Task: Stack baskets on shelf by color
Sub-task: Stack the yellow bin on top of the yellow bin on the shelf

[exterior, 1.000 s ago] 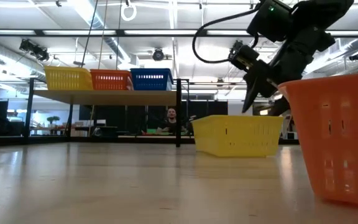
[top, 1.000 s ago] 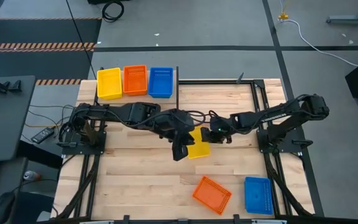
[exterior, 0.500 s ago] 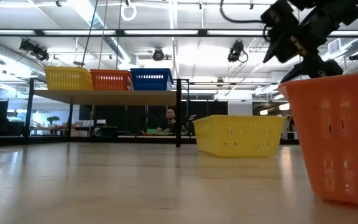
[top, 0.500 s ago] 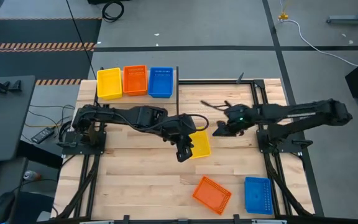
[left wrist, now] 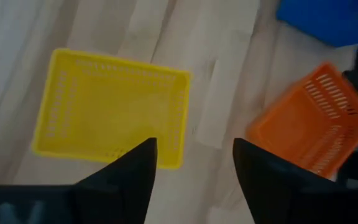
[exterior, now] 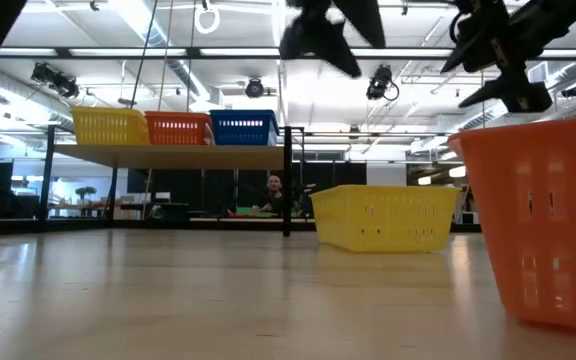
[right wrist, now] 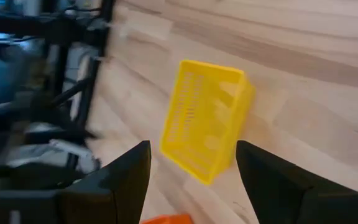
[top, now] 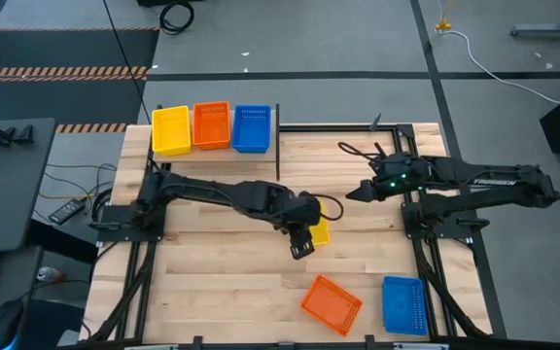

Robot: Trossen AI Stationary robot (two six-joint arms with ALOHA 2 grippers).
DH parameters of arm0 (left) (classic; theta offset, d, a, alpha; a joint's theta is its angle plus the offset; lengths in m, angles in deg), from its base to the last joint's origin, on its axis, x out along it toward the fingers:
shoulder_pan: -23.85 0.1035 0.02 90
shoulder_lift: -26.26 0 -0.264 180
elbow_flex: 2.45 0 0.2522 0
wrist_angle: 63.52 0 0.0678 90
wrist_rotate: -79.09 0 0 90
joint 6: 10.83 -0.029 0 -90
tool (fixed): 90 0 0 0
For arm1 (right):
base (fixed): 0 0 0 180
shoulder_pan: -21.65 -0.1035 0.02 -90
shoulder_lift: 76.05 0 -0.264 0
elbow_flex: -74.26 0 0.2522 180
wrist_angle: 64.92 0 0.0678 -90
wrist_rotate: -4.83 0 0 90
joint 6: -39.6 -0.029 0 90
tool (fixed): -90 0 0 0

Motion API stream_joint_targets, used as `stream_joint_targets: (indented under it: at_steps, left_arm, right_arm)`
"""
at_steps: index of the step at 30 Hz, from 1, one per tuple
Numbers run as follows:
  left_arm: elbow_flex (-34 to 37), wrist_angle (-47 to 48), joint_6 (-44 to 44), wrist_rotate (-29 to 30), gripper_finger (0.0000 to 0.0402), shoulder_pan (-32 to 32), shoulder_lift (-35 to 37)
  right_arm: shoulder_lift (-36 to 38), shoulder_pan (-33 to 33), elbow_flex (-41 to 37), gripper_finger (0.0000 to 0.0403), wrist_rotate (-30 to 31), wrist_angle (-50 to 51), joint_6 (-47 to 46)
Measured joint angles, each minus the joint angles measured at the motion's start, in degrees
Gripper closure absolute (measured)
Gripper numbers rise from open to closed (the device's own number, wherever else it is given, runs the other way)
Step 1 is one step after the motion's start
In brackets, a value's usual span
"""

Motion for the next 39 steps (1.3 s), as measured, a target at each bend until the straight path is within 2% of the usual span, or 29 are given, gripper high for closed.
stream_joint_targets:
  at_steps: [8,20,27,33,39]
  left_arm:
    - [0.0,-0.8,-1.4,-2.1,0.0164,0.4,-4.9]
    - [0.0,-12.2,-4.2,-0.8,0.0164,0.2,-8.6]
    - [-0.1,-14.1,-7.3,-0.4,0.0162,-0.3,-11.1]
    - [0.1,-11.6,-8.6,-0.5,0.0157,-0.3,-12.8]
    - [-0.1,-12.5,-9.9,-0.9,0.0168,-0.3,-16.0]
  right_arm:
    - [5.3,1.3,0.0,0.016,0.3,-1.7,3.9]
    - [13.0,2.0,0.0,0.016,-1.2,-6.8,5.7]
    - [15.7,2.0,0.0,0.016,-2.0,-6.1,6.7]
    - [16.7,2.0,0.0,0.016,-2.7,-6.1,6.7]
    - [17.2,2.0,0.0,0.016,-2.9,-5.9,6.6]
